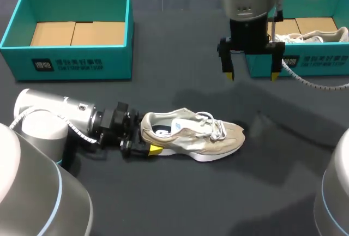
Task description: Take the shoe out of the shoebox, open the shoe tongue, remove and reinsert the insole, then place the shoe into the shoebox
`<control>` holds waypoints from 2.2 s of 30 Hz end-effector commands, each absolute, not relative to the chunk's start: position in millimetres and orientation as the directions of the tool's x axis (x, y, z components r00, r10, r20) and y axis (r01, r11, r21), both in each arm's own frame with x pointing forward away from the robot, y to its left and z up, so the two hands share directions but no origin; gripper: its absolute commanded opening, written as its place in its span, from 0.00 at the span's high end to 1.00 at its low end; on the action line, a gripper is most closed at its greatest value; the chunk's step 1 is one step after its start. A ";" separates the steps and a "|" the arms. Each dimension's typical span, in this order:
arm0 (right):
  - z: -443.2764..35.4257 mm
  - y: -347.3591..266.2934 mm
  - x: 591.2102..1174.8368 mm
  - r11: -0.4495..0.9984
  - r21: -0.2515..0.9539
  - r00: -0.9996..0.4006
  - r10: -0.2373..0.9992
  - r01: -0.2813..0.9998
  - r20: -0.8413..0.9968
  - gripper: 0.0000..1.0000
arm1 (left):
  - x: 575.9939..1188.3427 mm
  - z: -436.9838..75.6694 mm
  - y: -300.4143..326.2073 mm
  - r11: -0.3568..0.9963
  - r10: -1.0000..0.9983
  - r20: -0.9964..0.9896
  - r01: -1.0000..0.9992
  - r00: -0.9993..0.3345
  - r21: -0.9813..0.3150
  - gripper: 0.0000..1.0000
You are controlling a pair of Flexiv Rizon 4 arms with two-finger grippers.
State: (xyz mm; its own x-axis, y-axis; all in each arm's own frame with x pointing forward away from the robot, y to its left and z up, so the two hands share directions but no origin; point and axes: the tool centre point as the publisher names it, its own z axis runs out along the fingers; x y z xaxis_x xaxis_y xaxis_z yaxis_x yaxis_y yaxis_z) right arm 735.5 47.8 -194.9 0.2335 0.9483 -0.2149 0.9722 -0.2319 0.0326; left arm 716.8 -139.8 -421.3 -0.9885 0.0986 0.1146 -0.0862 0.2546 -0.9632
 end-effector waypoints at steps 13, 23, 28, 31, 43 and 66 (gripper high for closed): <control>-215.9 97.6 693.4 -0.123 0.101 0.147 0.950 0.987 -0.276 0.00 | 716.6 -422.0 -141.3 0.256 0.098 0.115 -0.087 -0.989 -0.963 1.00; -233.6 137.2 674.3 -0.200 0.116 0.225 0.932 0.973 -0.284 0.00 | 716.6 -422.0 -141.3 0.256 0.098 0.115 -0.087 -0.989 -0.963 1.00; -235.7 144.3 670.5 -0.198 0.116 0.223 0.936 0.973 -0.273 0.00 | 716.6 -422.0 -141.3 0.256 0.098 0.115 -0.087 -0.989 -0.963 1.00; -235.7 144.3 670.5 -0.198 0.116 0.223 0.936 0.973 -0.273 0.00 | 716.6 -422.0 -141.3 0.256 0.098 0.115 -0.087 -0.989 -0.963 1.00; -252.8 200.6 681.7 -0.274 0.153 0.314 0.835 0.949 -0.451 0.00 | 716.6 -422.0 -141.3 0.256 0.098 0.115 -0.087 -0.989 -0.963 1.00; -299.9 223.0 691.0 -0.342 0.217 0.404 0.737 0.914 -0.541 0.00 | 716.6 -422.0 -141.3 0.256 0.098 0.115 -0.087 -0.989 -0.963 1.00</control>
State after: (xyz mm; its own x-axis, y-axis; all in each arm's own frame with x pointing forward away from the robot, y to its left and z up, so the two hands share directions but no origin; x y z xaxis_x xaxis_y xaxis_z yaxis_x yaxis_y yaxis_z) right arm 692.6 206.4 -286.9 -0.0237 0.9359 -0.3516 0.9990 0.0352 0.0264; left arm 716.8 -139.9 -421.3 -0.9885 0.0987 0.1146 -0.0862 0.2545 -0.9632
